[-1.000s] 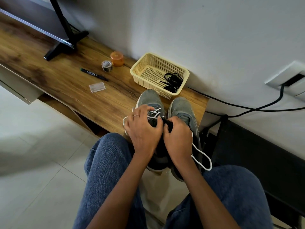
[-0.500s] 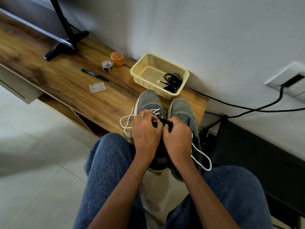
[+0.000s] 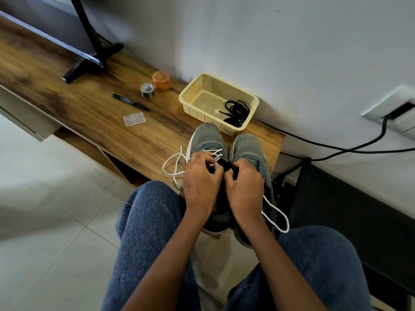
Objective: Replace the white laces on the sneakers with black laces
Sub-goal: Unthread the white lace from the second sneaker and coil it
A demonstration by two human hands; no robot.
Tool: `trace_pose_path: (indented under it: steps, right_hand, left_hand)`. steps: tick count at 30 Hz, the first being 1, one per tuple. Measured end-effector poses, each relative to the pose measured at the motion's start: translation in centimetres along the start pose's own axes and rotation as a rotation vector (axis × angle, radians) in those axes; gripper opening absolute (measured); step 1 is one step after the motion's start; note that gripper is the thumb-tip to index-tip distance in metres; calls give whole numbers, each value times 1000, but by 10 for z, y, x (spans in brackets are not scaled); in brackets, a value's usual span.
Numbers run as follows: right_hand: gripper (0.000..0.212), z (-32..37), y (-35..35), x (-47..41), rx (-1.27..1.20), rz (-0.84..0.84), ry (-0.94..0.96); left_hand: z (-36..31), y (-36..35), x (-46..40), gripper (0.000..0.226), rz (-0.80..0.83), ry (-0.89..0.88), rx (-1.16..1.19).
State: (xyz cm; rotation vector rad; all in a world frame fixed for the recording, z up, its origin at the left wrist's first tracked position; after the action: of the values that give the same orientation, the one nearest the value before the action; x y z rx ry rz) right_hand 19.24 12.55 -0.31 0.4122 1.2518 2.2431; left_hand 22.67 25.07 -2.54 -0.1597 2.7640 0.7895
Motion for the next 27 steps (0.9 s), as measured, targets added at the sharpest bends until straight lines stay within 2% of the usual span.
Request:
trace_pose_path:
  steps: [3,6,10,16,20,24,27]
  right_hand:
    - [10,2,0,0,1,1,22]
    - [19,8,-4,1,19,29,92]
    - [31,19,-10,-1,50,98,186]
    - [30,31,-26,-4,198,181,362]
    - [20,36,-26,-12,211,115,397]
    - [16,44,-31,-13,223,115,442]
    - [10,38,-30,-11,88,99,377]
  left_hand:
    - [5,8,1,7,-88,69,67]
    - [6,19,2,21,-139,83,-44]
    - [6,19,8,45,-16,85,-142]
    - [21,4,16,49,165,137,-96]
    - [12,-4,18,46,216,66,-114]
    - [14,-6,19,47,216,100,-80]
    - [14,-5,19,48,213,118,-91]
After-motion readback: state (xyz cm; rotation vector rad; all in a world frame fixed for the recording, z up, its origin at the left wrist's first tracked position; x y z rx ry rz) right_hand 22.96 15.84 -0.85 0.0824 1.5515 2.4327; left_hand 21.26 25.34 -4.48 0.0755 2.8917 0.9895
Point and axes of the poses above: each hand's wrist, its own x-axis away from the middle knuckle, its own y-axis out of the back of the hand, z = x × y, the point moved 8 cm from there along -x, towards the middle knuckle, and after that the axes turned 11 degrees about -y, right-handed, at the moved point
